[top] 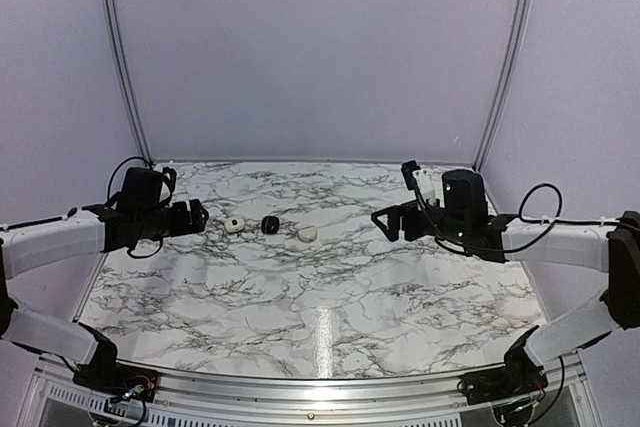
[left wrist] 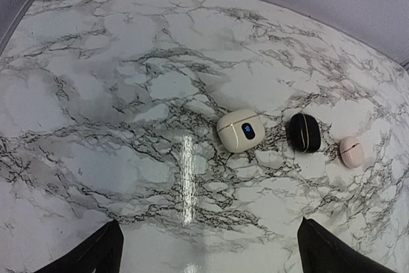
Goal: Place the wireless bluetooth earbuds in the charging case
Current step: Reset both arms
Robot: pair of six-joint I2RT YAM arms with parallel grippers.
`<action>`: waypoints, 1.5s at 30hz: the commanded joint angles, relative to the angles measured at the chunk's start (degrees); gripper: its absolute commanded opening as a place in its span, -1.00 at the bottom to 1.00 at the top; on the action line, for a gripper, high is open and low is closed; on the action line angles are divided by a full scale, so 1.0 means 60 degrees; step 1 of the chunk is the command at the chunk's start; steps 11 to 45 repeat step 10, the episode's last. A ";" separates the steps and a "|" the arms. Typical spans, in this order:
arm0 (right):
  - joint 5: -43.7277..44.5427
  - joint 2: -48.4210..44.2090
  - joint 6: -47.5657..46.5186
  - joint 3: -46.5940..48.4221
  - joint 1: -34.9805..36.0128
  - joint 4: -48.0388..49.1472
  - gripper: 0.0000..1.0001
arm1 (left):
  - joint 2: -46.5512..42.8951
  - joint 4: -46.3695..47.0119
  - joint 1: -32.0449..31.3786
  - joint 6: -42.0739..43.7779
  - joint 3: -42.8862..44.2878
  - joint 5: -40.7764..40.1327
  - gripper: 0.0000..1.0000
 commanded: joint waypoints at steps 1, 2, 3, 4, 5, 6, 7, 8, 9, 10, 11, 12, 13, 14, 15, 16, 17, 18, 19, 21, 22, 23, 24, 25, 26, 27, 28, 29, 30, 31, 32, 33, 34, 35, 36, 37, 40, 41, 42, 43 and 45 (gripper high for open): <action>0.0653 0.0102 0.0416 -0.0279 -0.0073 0.0539 0.97 | -0.0406 0.1488 0.0006 -0.0180 -0.0770 0.0293 0.98; 0.0718 0.0131 0.0462 -0.0313 -0.0081 0.0561 0.97 | -0.0491 0.1789 -0.0005 -0.0183 -0.0926 0.0335 0.98; 0.0796 0.0162 0.0506 -0.0343 -0.0074 0.0581 0.97 | -0.0570 0.1986 -0.0002 -0.0197 -0.1074 0.0375 0.98; 0.0833 0.0191 0.0530 -0.0396 -0.0074 0.0613 0.97 | -0.0635 0.2149 0.0003 -0.0198 -0.1195 0.0409 0.98; 0.0845 0.0217 0.0546 -0.0417 -0.0073 0.0664 0.97 | -0.0674 0.2232 -0.0005 -0.0198 -0.1269 0.0421 0.98; 0.0846 0.0254 0.0550 -0.0436 -0.0073 0.0687 0.97 | -0.0655 0.2262 -0.0006 -0.0178 -0.1274 0.0422 0.98; 0.0844 0.0284 0.0555 -0.0435 -0.0083 0.0708 0.97 | -0.0621 0.2253 -0.0015 -0.0126 -0.1259 0.0443 0.98; 0.0846 0.0313 0.0551 -0.0450 -0.0075 0.0731 0.97 | -0.0586 0.2241 -0.0002 -0.0090 -0.1242 0.0449 0.98; 0.0857 0.0329 0.0541 -0.0451 -0.0074 0.0739 0.97 | -0.0558 0.2238 -0.0009 -0.0076 -0.1231 0.0464 0.98; 0.0850 0.0322 0.0536 -0.0477 -0.0094 0.0803 0.97 | -0.0558 0.2238 -0.0005 -0.0064 -0.1229 0.0497 0.98; 0.0850 0.0322 0.0536 -0.0477 -0.0094 0.0803 0.97 | -0.0558 0.2238 -0.0005 -0.0064 -0.1229 0.0497 0.98; 0.0850 0.0322 0.0536 -0.0477 -0.0094 0.0803 0.97 | -0.0558 0.2238 -0.0005 -0.0064 -0.1229 0.0497 0.98; 0.0850 0.0322 0.0536 -0.0477 -0.0094 0.0803 0.97 | -0.0558 0.2238 -0.0005 -0.0064 -0.1229 0.0497 0.98; 0.0850 0.0322 0.0536 -0.0477 -0.0094 0.0803 0.97 | -0.0558 0.2238 -0.0005 -0.0064 -0.1229 0.0497 0.98; 0.0850 0.0322 0.0536 -0.0477 -0.0094 0.0803 0.97 | -0.0558 0.2238 -0.0005 -0.0064 -0.1229 0.0497 0.98; 0.0850 0.0322 0.0536 -0.0477 -0.0094 0.0803 0.97 | -0.0558 0.2238 -0.0005 -0.0064 -0.1229 0.0497 0.98; 0.0850 0.0322 0.0536 -0.0477 -0.0094 0.0803 0.97 | -0.0558 0.2238 -0.0005 -0.0064 -0.1229 0.0497 0.98; 0.0850 0.0322 0.0536 -0.0477 -0.0094 0.0803 0.97 | -0.0558 0.2238 -0.0005 -0.0064 -0.1229 0.0497 0.98; 0.0850 0.0322 0.0536 -0.0477 -0.0094 0.0803 0.97 | -0.0558 0.2238 -0.0005 -0.0064 -0.1229 0.0497 0.98; 0.0850 0.0322 0.0536 -0.0477 -0.0094 0.0803 0.97 | -0.0558 0.2238 -0.0005 -0.0064 -0.1229 0.0497 0.98; 0.0850 0.0322 0.0536 -0.0477 -0.0094 0.0803 0.97 | -0.0558 0.2238 -0.0005 -0.0064 -0.1229 0.0497 0.98; 0.0850 0.0322 0.0536 -0.0477 -0.0094 0.0803 0.97 | -0.0558 0.2238 -0.0005 -0.0064 -0.1229 0.0497 0.98; 0.0850 0.0322 0.0536 -0.0477 -0.0094 0.0803 0.97 | -0.0558 0.2238 -0.0005 -0.0064 -0.1229 0.0497 0.98; 0.0850 0.0322 0.0536 -0.0477 -0.0094 0.0803 0.97 | -0.0558 0.2238 -0.0005 -0.0064 -0.1229 0.0497 0.98; 0.0850 0.0322 0.0536 -0.0477 -0.0094 0.0803 0.97 | -0.0558 0.2238 -0.0005 -0.0064 -0.1229 0.0497 0.98; 0.0850 0.0322 0.0536 -0.0477 -0.0094 0.0803 0.97 | -0.0558 0.2238 -0.0005 -0.0064 -0.1229 0.0497 0.98; 0.0850 0.0322 0.0536 -0.0477 -0.0094 0.0803 0.97 | -0.0558 0.2238 -0.0005 -0.0064 -0.1229 0.0497 0.98; 0.0850 0.0322 0.0536 -0.0477 -0.0094 0.0803 0.97 | -0.0558 0.2238 -0.0005 -0.0064 -0.1229 0.0497 0.98; 0.0850 0.0322 0.0536 -0.0477 -0.0094 0.0803 0.97 | -0.0558 0.2238 -0.0005 -0.0064 -0.1229 0.0497 0.98; 0.0850 0.0322 0.0536 -0.0477 -0.0094 0.0803 0.97 | -0.0558 0.2238 -0.0005 -0.0064 -0.1229 0.0497 0.98; 0.0850 0.0322 0.0536 -0.0477 -0.0094 0.0803 0.97 | -0.0558 0.2238 -0.0005 -0.0064 -0.1229 0.0497 0.98; 0.0850 0.0322 0.0536 -0.0477 -0.0094 0.0803 0.97 | -0.0558 0.2238 -0.0005 -0.0064 -0.1229 0.0497 0.98; 0.0850 0.0322 0.0536 -0.0477 -0.0094 0.0803 0.97 | -0.0558 0.2238 -0.0005 -0.0064 -0.1229 0.0497 0.98; 0.0850 0.0322 0.0536 -0.0477 -0.0094 0.0803 0.97 | -0.0558 0.2238 -0.0005 -0.0064 -0.1229 0.0497 0.98; 0.0850 0.0322 0.0536 -0.0477 -0.0094 0.0803 0.97 | -0.0558 0.2238 -0.0005 -0.0064 -0.1229 0.0497 0.98; 0.0850 0.0322 0.0536 -0.0477 -0.0094 0.0803 0.97 | -0.0558 0.2238 -0.0005 -0.0064 -0.1229 0.0497 0.98; 0.0850 0.0322 0.0536 -0.0477 -0.0094 0.0803 0.97 | -0.0558 0.2238 -0.0005 -0.0064 -0.1229 0.0497 0.98; 0.0850 0.0322 0.0536 -0.0477 -0.0094 0.0803 0.97 | -0.0558 0.2238 -0.0005 -0.0064 -0.1229 0.0497 0.98; 0.0850 0.0322 0.0536 -0.0477 -0.0094 0.0803 0.97 | -0.0558 0.2238 -0.0005 -0.0064 -0.1229 0.0497 0.98; 0.0850 0.0322 0.0536 -0.0477 -0.0094 0.0803 0.97 | -0.0558 0.2238 -0.0005 -0.0064 -0.1229 0.0497 0.98; 0.0850 0.0322 0.0536 -0.0477 -0.0094 0.0803 0.97 | -0.0558 0.2238 -0.0005 -0.0064 -0.1229 0.0497 0.98</action>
